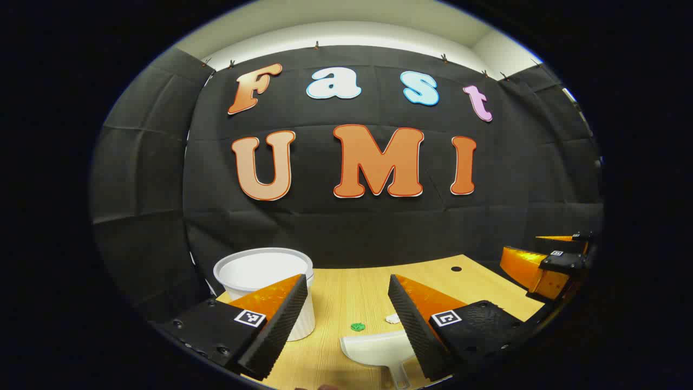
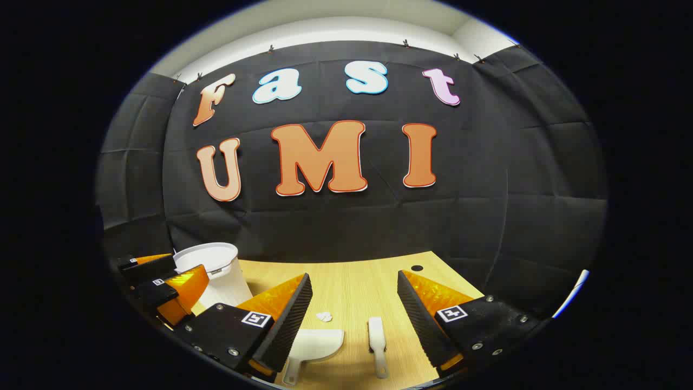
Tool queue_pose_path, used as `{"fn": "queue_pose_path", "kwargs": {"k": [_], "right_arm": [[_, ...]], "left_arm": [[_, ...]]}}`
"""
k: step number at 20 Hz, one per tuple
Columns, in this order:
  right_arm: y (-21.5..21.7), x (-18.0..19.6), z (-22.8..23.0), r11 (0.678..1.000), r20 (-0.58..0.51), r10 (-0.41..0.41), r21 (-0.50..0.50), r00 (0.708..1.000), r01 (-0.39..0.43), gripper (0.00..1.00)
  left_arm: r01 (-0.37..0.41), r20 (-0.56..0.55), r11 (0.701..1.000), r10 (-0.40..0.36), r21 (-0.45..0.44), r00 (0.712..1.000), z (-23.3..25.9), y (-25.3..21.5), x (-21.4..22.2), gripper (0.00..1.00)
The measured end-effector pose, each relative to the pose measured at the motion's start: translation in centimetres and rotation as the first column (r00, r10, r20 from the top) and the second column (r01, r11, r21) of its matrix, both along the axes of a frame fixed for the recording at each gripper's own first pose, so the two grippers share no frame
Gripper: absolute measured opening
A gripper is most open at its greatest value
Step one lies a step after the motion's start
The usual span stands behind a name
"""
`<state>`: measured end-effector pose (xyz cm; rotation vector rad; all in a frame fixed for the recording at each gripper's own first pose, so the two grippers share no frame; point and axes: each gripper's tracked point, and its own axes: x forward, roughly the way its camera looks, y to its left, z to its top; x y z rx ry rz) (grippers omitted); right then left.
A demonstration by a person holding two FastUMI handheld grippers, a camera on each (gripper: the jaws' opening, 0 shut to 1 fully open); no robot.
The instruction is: Pick up the small broom and dustpan from the desktop, sweep the trash into the dustpan with the broom, and then empty the trash into the garbage bin.
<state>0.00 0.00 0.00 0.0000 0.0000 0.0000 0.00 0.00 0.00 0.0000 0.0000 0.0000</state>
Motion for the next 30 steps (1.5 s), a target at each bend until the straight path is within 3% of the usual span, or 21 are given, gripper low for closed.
{"fn": "queue_pose_path", "kwargs": {"k": [10, 24, 30], "right_arm": [[-0.9, -1.1, 1.5, 0.998, 0.021, -0.059, -0.015, 0.998, 0.06, 0.95], [-0.7, -0.7, 1.0, 0.999, 0.005, -0.041, -0.023, 0.999, 0.041, 0.95], [-1.3, -0.7, 1.0, 0.998, 0.002, -0.058, -0.023, 0.998, 0.058, 0.95]], "left_arm": [[0.074, 0.013, 0.997, -0.075, 0.012, 0.997, 1.7, -1.9, 1.3, 0.95], [0.01, 0.024, 1.0, -0.01, 0.0, 1.0, 1.7, 0.4, 0.3, 0.95], [0.033, 0.005, 0.999, -0.033, -0.027, 0.999, 1.2, -0.5, 1.2, 0.95]]}}
